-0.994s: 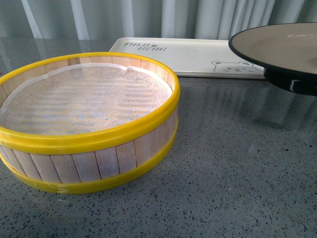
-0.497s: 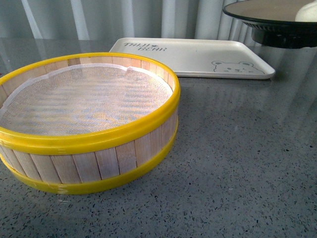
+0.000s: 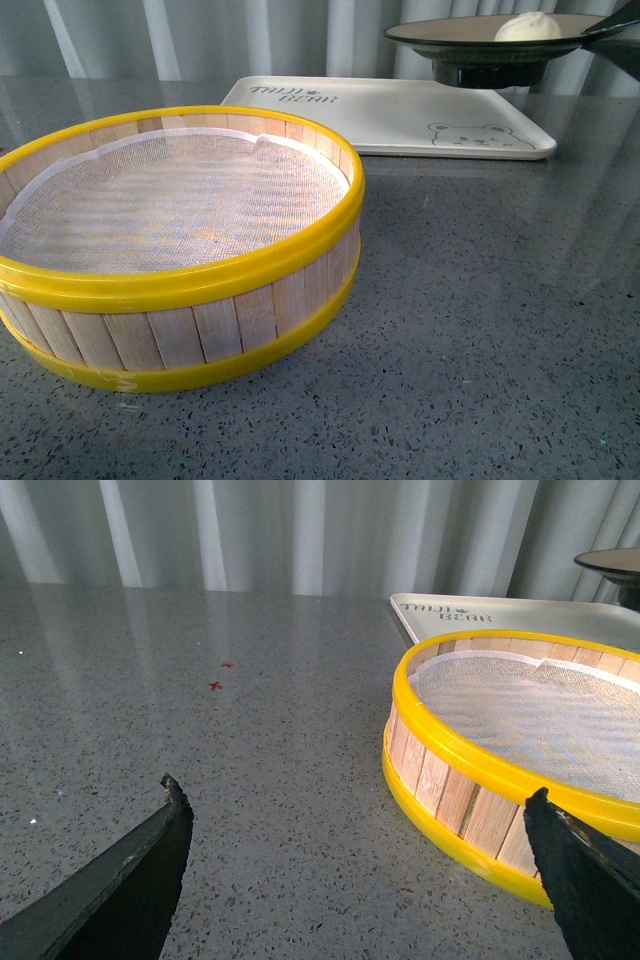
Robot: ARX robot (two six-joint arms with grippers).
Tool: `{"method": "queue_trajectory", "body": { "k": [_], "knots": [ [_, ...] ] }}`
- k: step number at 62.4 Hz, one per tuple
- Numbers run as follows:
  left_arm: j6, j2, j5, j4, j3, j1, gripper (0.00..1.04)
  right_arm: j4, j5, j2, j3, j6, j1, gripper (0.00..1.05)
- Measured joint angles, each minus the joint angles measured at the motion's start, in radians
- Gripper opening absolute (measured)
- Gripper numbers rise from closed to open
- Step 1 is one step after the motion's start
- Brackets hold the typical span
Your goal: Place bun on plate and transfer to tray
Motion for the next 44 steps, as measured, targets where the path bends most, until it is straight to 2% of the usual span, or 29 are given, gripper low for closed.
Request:
{"method": "queue_trajectory", "body": {
  "k": [44],
  "knots": [
    [0.0,0.0,0.0,0.0,0.0,0.0,0.98,-0.043,0.024,0.154,0.138,0.005,0.05,0.02]
  ]
}}
